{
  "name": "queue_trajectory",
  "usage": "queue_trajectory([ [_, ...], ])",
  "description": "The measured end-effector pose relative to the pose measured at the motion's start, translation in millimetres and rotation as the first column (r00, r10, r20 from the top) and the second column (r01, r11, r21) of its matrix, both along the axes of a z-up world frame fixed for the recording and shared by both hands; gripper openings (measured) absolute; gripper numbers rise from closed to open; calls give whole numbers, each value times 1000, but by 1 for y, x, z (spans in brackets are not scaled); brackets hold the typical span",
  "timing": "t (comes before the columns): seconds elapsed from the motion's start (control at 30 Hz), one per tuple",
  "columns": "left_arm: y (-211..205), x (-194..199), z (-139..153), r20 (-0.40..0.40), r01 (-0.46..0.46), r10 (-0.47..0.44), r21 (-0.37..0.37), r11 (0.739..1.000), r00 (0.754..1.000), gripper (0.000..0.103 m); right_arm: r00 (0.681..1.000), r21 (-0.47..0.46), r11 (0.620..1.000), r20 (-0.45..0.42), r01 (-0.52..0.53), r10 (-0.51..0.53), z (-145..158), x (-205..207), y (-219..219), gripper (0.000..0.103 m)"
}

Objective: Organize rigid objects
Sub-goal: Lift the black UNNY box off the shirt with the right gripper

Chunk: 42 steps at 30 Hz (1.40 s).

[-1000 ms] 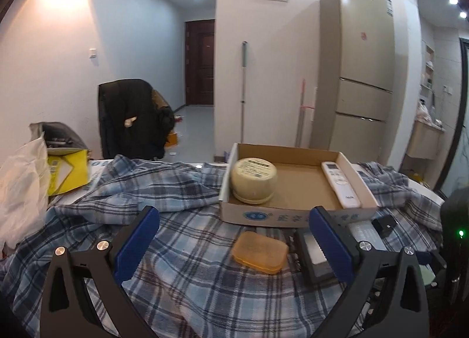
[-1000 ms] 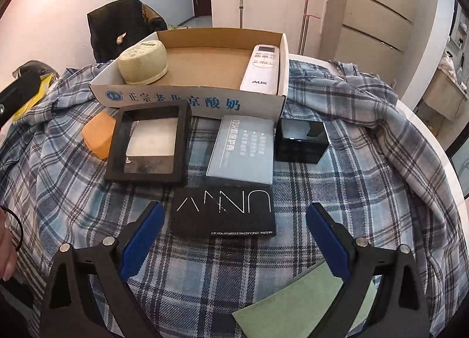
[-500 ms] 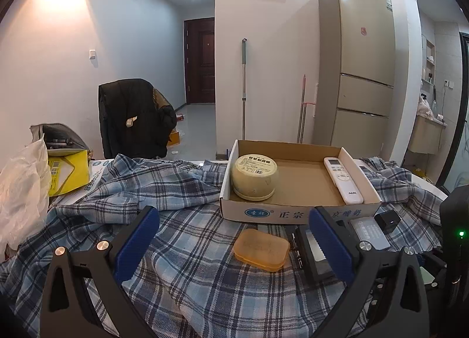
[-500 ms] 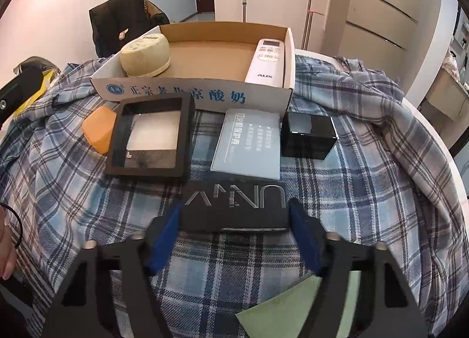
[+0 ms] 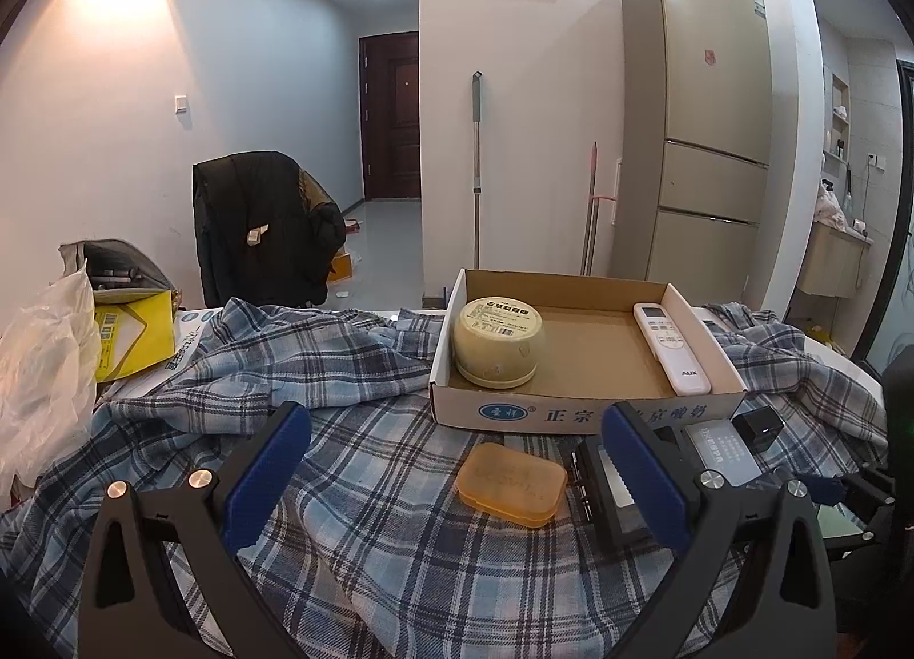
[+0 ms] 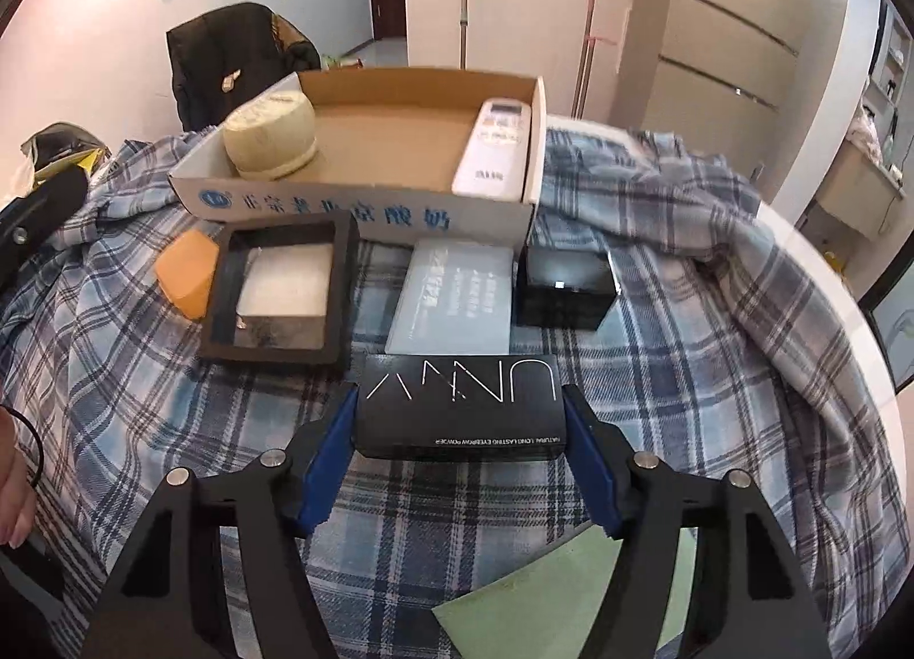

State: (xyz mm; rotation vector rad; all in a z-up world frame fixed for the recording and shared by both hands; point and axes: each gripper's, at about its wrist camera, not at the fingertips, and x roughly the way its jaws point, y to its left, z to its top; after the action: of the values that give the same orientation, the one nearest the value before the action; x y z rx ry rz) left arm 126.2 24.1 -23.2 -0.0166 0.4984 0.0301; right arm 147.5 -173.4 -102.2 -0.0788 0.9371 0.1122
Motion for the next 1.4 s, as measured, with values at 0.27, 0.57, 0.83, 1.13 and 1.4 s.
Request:
queue_trajectory([
  [0.27, 0, 0, 0, 1, 1, -1, 0, 1000, 1000, 103, 1000, 7, 1000, -24, 1, -1, -10, 7, -2, 68],
  [0.57, -1, 0, -1, -1, 8, -8, 4, 1000, 1000, 103, 999, 27, 1000, 44, -3, 2, 3, -1, -3, 67],
  [0.83, -6, -7, 5, 43, 38, -38, 14, 999, 998, 103, 983, 19, 999, 183, 27, -30, 26, -9, -7, 67],
  [1.13, -17, -20, 29, 61, 151, -147, -66, 986, 987, 103, 949, 59, 998, 311, 28, -45, 69, -21, -31, 67],
  [1.4, -8, -30, 45, 90, 91, -73, -206, 974, 993, 85, 909, 68, 997, 416, -25, -6, 76, -46, -53, 67],
])
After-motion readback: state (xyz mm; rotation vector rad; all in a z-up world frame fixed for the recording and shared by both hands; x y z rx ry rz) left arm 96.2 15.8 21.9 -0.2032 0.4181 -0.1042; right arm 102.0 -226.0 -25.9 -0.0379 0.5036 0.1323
